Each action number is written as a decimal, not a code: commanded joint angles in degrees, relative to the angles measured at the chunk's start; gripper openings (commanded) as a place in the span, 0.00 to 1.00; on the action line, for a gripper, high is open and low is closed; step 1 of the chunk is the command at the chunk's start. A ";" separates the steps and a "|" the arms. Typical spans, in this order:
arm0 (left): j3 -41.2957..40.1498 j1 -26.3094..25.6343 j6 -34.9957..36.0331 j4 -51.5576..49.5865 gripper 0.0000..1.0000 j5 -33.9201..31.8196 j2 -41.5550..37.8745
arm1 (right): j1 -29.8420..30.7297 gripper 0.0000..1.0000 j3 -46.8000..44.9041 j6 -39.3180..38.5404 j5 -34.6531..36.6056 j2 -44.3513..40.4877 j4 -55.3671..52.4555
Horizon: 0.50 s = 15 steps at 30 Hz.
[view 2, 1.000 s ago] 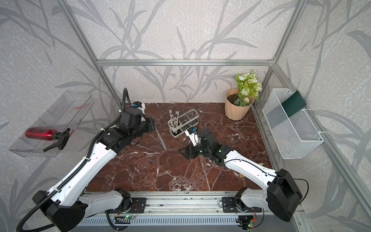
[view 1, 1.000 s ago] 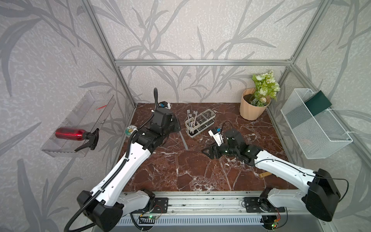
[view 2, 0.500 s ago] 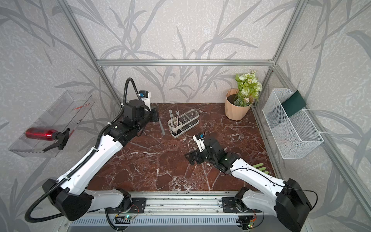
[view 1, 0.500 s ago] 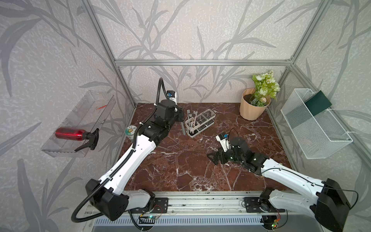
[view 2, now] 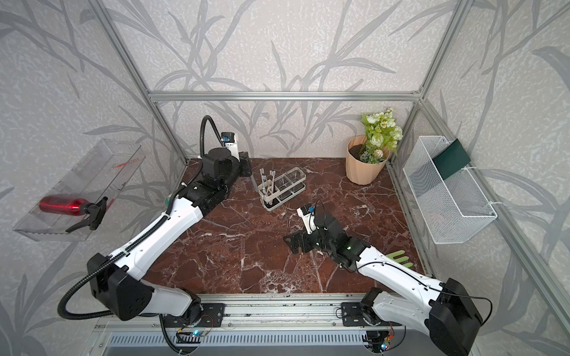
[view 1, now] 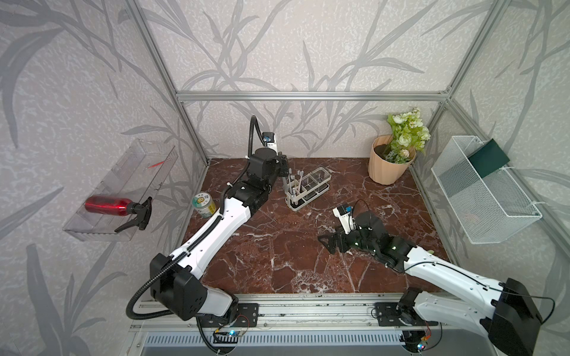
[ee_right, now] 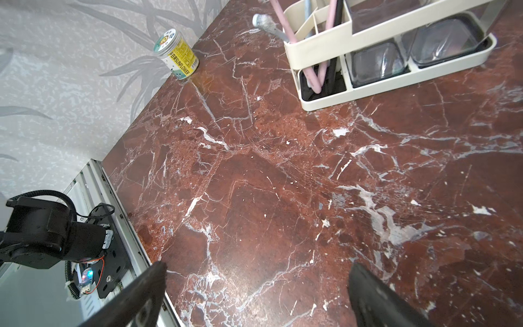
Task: Place the toothbrush into the toothbrush holder
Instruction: Place the toothbrush in the toothbrush holder.
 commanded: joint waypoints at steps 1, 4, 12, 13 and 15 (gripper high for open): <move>-1.81 -0.17 0.92 8.17 0.00 -3.41 1.13 | 1.15 0.99 -0.47 -1.01 0.42 0.55 2.34; -2.99 -0.12 0.13 11.59 0.00 -4.82 2.27 | 1.60 0.99 -0.49 -1.42 1.48 0.47 2.38; -4.44 -0.17 0.19 16.56 0.00 -6.36 6.41 | 1.61 0.99 -0.76 -1.39 1.33 0.47 2.96; -4.66 -0.20 0.15 17.01 0.00 -6.29 6.81 | 1.61 0.99 -0.81 -1.33 1.33 0.49 3.09; -4.88 -0.19 0.01 17.40 0.00 -6.03 7.80 | 1.61 0.99 -0.81 -1.28 1.33 0.60 3.33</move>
